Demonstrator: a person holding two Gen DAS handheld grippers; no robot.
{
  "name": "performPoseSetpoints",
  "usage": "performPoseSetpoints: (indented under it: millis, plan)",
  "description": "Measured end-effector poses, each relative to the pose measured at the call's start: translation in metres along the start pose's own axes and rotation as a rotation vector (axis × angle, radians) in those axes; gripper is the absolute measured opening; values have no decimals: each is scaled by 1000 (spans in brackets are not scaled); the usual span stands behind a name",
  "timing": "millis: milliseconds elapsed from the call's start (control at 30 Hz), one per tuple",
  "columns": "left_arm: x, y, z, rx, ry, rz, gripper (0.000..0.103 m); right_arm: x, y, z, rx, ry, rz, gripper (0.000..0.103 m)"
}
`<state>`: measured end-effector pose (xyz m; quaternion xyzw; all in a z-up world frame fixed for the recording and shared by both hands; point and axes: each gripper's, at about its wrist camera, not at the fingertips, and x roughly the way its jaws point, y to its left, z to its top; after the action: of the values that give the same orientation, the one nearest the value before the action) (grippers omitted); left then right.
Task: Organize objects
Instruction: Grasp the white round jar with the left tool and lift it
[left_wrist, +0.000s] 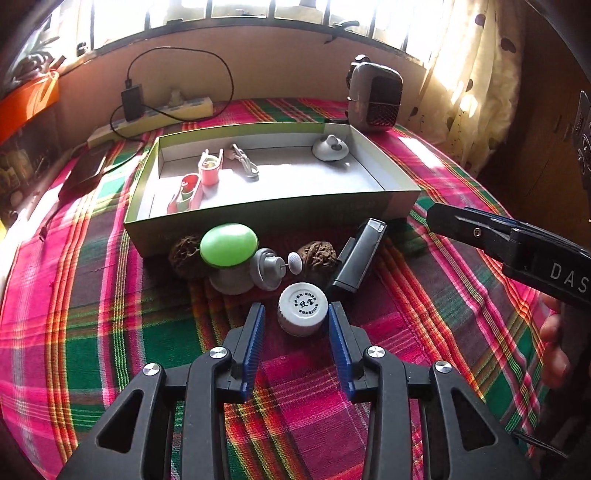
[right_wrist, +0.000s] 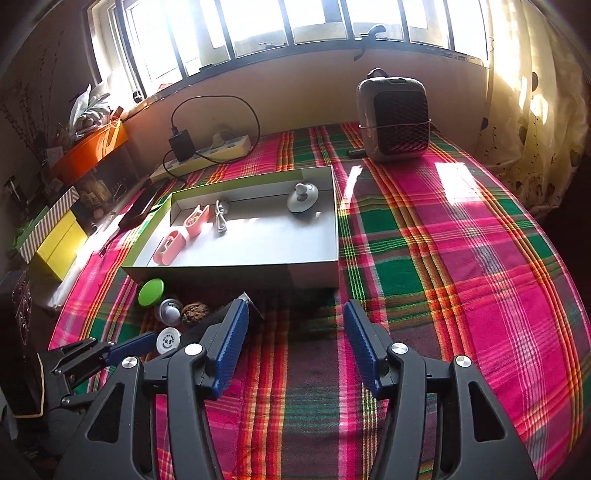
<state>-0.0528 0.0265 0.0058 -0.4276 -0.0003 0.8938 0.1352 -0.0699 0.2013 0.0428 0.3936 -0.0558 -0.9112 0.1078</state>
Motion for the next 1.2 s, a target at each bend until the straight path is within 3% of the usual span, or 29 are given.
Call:
performPoseSetpoints:
  millis: [400,633,1000,1200]
  plan:
    - [8,-3,6,23,1,32,33,8,0,-1,3,22,8,55]
    - [6,7,4,-25,-5,33,28,13,10,-2,-24,35,13,55]
    - [-3,26,-6,-65,-15,28,27,24,46,-8,-113,66,28,55]
    - [-6,32,-10,-75,-18,22,27,28,59,-7,-135,65,-12,55]
